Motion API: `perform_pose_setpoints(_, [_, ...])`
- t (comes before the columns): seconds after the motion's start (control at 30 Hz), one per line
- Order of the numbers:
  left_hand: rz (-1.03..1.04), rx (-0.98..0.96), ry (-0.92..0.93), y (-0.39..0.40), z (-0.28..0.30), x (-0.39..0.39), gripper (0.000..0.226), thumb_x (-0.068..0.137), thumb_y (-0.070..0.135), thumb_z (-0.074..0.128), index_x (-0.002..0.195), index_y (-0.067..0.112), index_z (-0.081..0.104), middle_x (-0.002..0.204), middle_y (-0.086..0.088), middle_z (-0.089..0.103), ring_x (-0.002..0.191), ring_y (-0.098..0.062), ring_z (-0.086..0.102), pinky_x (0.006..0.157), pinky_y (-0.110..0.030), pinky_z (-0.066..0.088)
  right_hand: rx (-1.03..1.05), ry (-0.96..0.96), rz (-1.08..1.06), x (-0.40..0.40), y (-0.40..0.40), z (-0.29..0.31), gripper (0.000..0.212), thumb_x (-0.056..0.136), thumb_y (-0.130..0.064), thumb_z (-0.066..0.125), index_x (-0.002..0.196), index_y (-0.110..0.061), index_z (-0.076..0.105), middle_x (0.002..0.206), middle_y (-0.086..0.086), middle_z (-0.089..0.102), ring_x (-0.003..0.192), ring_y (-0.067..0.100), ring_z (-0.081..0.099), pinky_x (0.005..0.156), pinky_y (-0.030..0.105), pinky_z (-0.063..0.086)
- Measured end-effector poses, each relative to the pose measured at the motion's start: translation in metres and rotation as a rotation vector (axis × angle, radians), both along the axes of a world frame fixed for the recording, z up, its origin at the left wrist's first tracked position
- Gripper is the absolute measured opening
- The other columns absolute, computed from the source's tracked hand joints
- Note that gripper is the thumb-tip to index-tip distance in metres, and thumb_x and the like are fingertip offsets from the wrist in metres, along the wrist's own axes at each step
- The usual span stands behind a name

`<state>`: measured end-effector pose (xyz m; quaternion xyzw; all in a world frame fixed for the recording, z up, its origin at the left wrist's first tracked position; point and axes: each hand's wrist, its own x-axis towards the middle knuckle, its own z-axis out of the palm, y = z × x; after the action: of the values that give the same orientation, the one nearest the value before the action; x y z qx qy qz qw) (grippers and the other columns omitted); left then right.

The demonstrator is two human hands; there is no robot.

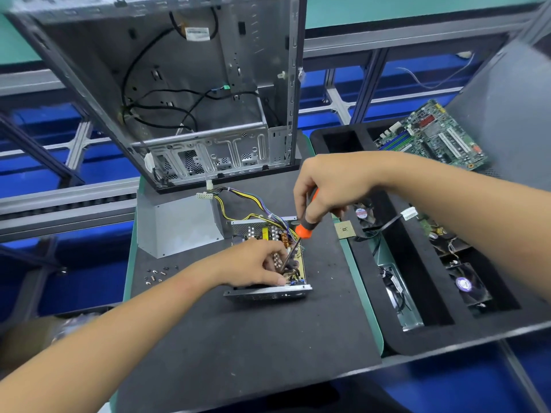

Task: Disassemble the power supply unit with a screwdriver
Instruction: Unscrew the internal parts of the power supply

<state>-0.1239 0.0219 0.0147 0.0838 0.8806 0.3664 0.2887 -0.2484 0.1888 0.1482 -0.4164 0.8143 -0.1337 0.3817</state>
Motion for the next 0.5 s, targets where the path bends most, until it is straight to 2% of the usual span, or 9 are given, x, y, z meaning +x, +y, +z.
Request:
perform_pose_setpoints(0.07, [-0.024, -0.023, 0.037, 0.001, 0.001, 0.002, 0.023, 0.081, 0.036, 0.071, 0.1, 0.028, 0.061, 0.076, 0.011, 0.064, 0.06, 0.004, 0.051, 0.064, -0.02, 0.043, -0.02, -0.033, -0.023, -0.004, 0.002, 0.001, 0.007, 0.078, -0.009, 0.07, 0.08, -0.011, 0.076, 0.069, 0.008, 0.071, 0.042, 0.012, 0.055, 0.044, 0.017, 0.043])
perform_pose_setpoints(0.13, [-0.055, -0.051, 0.077, 0.002, 0.002, 0.004, 0.011, 0.084, 0.036, 0.069, 0.085, 0.026, 0.065, 0.067, 0.011, 0.057, 0.058, 0.0, 0.047, 0.059, -0.019, 0.038, -0.038, -0.057, -0.054, -0.007, 0.006, 0.0, 0.008, 0.079, -0.007, 0.069, 0.082, -0.01, 0.076, 0.073, 0.012, 0.072, 0.043, 0.012, 0.055, 0.044, 0.019, 0.044])
perform_pose_setpoints(0.2, [-0.053, -0.081, 0.097, 0.001, 0.001, 0.005, 0.023, 0.085, 0.038, 0.067, 0.071, 0.02, 0.062, 0.058, 0.007, 0.05, 0.053, -0.005, 0.039, 0.052, -0.019, 0.03, -0.053, -0.08, -0.084, -0.01, 0.01, -0.001, 0.009, 0.08, -0.007, 0.069, 0.084, -0.01, 0.076, 0.075, 0.013, 0.072, 0.046, 0.013, 0.056, 0.045, 0.02, 0.046])
perform_pose_setpoints(0.27, [-0.033, -0.11, 0.11, 0.0, 0.001, 0.004, 0.029, 0.085, 0.038, 0.067, 0.069, 0.014, 0.063, 0.054, 0.005, 0.048, 0.052, -0.007, 0.036, 0.05, -0.02, 0.027, -0.067, -0.092, -0.105, -0.012, 0.015, -0.003, 0.008, 0.081, -0.007, 0.07, 0.085, -0.01, 0.076, 0.075, 0.011, 0.072, 0.049, 0.014, 0.057, 0.046, 0.021, 0.047])
perform_pose_setpoints(0.4, [0.054, -0.076, 0.13, -0.003, 0.001, 0.005, 0.028, 0.084, 0.031, 0.069, 0.065, 0.012, 0.062, 0.052, 0.006, 0.049, 0.05, -0.006, 0.039, 0.049, -0.016, 0.03, -0.042, -0.08, -0.105, -0.019, 0.022, -0.003, 0.01, 0.082, -0.006, 0.07, 0.091, -0.01, 0.072, 0.071, 0.002, 0.07, 0.049, 0.015, 0.059, 0.048, 0.024, 0.047])
perform_pose_setpoints(0.5, [0.173, -0.022, 0.151, -0.009, 0.007, 0.004, 0.021, 0.085, 0.026, 0.069, 0.068, 0.014, 0.069, 0.052, 0.01, 0.057, 0.048, -0.002, 0.043, 0.051, -0.017, 0.035, 0.113, -0.063, -0.062, -0.022, 0.024, 0.0, 0.013, 0.082, -0.003, 0.066, 0.094, -0.008, 0.065, 0.07, 0.005, 0.065, 0.051, 0.022, 0.06, 0.048, 0.027, 0.047])
